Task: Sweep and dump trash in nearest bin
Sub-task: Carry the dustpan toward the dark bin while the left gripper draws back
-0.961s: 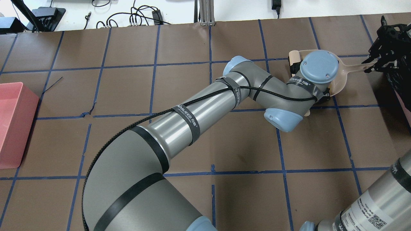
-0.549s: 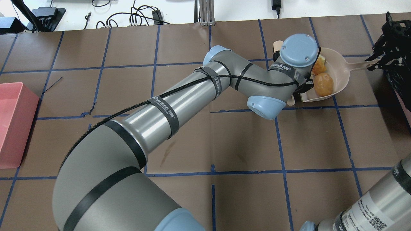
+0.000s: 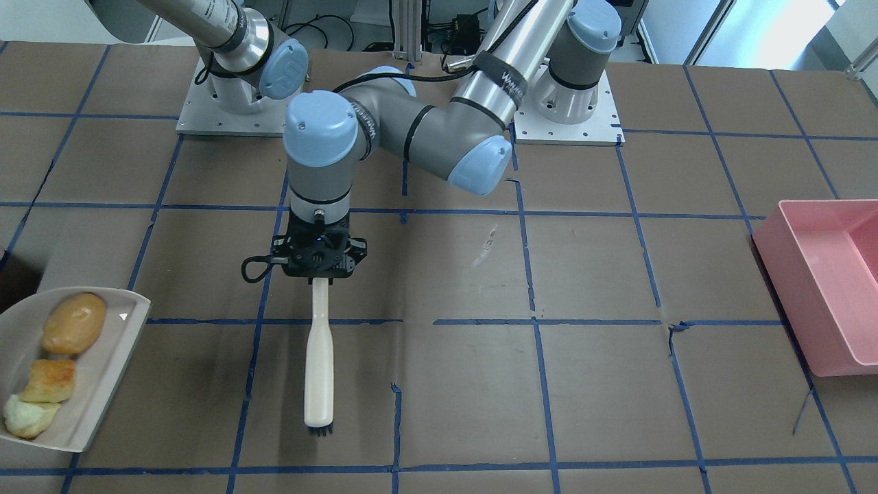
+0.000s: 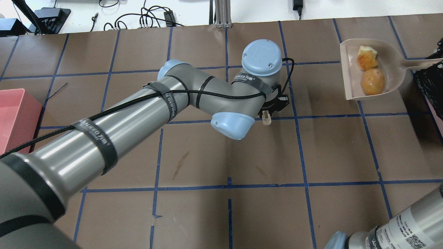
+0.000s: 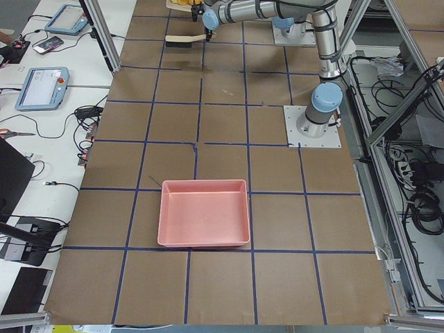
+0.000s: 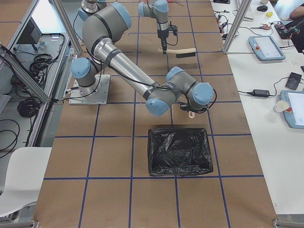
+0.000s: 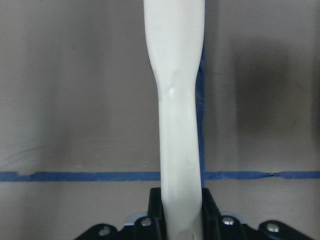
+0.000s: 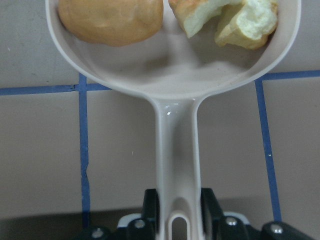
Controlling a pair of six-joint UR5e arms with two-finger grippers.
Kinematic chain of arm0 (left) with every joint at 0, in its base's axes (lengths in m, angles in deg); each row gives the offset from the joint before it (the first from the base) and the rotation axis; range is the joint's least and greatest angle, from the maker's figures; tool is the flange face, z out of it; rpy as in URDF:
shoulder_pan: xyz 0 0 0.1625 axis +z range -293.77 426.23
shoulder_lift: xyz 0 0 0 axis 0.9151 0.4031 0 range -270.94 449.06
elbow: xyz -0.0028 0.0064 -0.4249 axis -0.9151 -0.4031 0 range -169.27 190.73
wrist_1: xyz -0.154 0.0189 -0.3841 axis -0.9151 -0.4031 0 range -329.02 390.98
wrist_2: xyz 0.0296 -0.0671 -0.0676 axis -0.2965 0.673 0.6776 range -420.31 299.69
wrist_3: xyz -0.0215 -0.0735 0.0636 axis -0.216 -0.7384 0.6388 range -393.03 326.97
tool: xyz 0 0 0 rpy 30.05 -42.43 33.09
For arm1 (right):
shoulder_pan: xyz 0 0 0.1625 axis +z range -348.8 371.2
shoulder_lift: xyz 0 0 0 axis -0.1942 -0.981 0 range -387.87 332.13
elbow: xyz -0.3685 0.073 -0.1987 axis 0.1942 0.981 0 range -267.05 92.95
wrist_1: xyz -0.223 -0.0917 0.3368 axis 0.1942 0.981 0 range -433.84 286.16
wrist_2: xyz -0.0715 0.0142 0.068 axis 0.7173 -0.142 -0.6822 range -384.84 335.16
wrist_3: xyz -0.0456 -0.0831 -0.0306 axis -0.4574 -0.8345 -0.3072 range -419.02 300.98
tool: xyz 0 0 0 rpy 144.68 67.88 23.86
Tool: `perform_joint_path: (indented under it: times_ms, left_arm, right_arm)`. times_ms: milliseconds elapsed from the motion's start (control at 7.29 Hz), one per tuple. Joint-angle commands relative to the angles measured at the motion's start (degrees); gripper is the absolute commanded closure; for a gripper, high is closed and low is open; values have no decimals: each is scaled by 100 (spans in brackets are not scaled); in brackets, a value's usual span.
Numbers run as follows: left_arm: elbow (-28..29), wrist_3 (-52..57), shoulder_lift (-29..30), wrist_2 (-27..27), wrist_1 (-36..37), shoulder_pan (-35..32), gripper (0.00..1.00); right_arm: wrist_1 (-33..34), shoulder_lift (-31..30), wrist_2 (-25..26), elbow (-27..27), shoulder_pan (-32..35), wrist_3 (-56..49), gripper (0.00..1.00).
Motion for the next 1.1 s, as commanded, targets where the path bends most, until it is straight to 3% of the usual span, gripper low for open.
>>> perform_joint_path:
  times_ms: [0, 275, 686, 961]
  left_arm:
    - [-1578, 110, -1032, 3, 40, 64, 91]
    - [-2207, 365, -1728, -207, -64, 81, 91]
    - [-2490, 391, -1739, -190, -13, 72, 91]
    - [-2481, 409, -1660, -164, 40, 72, 91]
  right_arm:
    - [-312, -80, -74, 372, -614, -12, 100]
    - [-584, -36, -4, 898, -1177, -21, 100]
    - [-533, 61, 434, 1392, -1906, -73, 100]
    - [-367, 349, 1091, 1857, -2023, -83, 100]
